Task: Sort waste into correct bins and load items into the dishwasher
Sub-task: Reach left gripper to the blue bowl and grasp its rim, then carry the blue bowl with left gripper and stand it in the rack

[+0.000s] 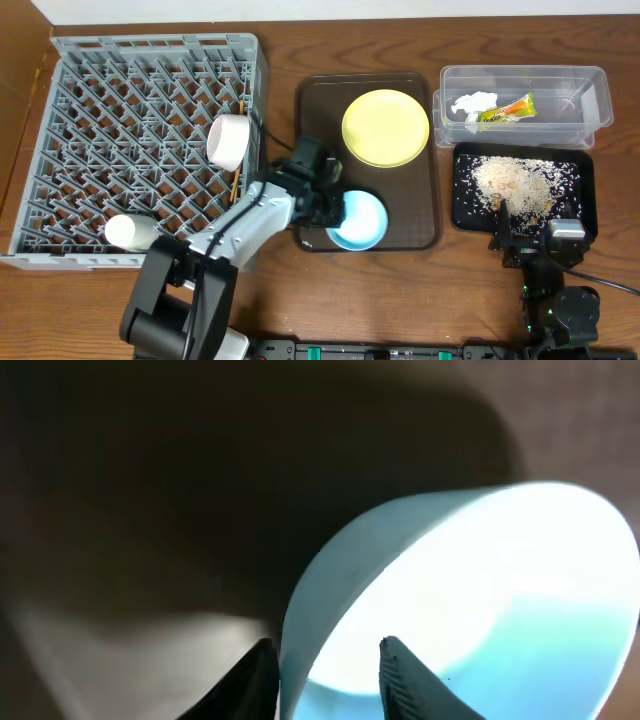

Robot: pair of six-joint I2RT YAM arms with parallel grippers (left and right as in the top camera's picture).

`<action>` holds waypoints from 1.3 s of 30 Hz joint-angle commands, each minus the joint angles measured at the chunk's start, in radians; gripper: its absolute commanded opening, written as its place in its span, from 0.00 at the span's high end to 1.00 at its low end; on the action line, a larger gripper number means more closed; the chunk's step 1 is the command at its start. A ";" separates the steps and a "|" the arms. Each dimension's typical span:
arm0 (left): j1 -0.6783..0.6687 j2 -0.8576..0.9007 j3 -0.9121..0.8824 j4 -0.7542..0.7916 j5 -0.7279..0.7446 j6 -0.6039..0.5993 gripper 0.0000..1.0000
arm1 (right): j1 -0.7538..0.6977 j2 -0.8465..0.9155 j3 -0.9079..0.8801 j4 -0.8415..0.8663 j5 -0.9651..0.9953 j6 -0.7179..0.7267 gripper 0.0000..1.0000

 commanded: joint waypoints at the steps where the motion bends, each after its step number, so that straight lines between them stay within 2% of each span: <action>1: -0.062 0.013 -0.005 0.015 -0.129 -0.034 0.67 | -0.024 -0.004 -0.002 -0.003 -0.001 0.010 0.01; 3: -0.083 0.020 -0.005 0.020 -0.140 -0.035 0.71 | -0.024 -0.004 -0.002 -0.003 -0.001 0.010 0.01; 9: -0.078 0.020 -0.005 0.013 -0.112 -0.040 0.71 | -0.024 -0.004 -0.002 -0.003 -0.001 0.011 0.01; 10: -0.076 0.020 -0.005 0.013 -0.111 -0.039 0.75 | -0.024 -0.004 -0.002 -0.003 -0.001 0.010 0.01; 11: -0.075 0.020 -0.005 0.013 -0.108 -0.039 0.86 | -0.024 -0.004 -0.002 -0.003 -0.001 0.010 0.01; 12: -0.075 0.020 -0.005 0.013 -0.108 -0.039 0.92 | -0.024 -0.004 -0.002 -0.003 -0.001 0.010 0.01; 17: -0.072 0.014 0.013 -0.003 -0.079 0.003 0.92 | -0.024 -0.004 -0.002 -0.003 -0.001 0.010 0.01; 19: -0.050 -0.013 0.062 -0.072 -0.089 0.031 0.93 | -0.024 -0.004 -0.002 -0.003 -0.001 0.010 0.01; 21: -0.015 -0.057 0.129 -0.182 -0.176 0.032 0.92 | -0.024 -0.004 -0.002 -0.003 -0.001 0.010 0.01; 22: 0.018 -0.104 0.195 -0.297 -0.315 0.032 0.93 | -0.024 -0.004 -0.002 -0.003 -0.001 0.010 0.01; 24: 0.049 -0.165 0.260 -0.404 -0.502 0.032 0.93 | -0.024 -0.004 -0.002 -0.003 -0.001 0.010 0.01; 27: 0.080 -0.325 0.299 -0.575 -0.970 0.013 0.93 | -0.024 -0.003 -0.002 -0.003 -0.001 0.010 0.01; 28: 0.080 -0.362 0.299 -0.641 -1.077 -0.040 0.92 | -0.024 -0.004 -0.002 -0.003 -0.001 0.010 0.01; 31: 0.080 -0.384 0.299 -0.726 -1.297 -0.169 0.93 | -0.024 -0.004 -0.002 -0.003 -0.001 0.010 0.01; 34: 0.083 -0.381 0.297 -0.763 -1.448 -0.277 0.92 | -0.024 -0.004 -0.002 -0.003 -0.001 0.010 0.01; 39: 0.123 -0.339 0.291 -0.758 -1.614 -0.292 0.93 | -0.024 -0.004 -0.002 -0.003 -0.001 0.010 0.01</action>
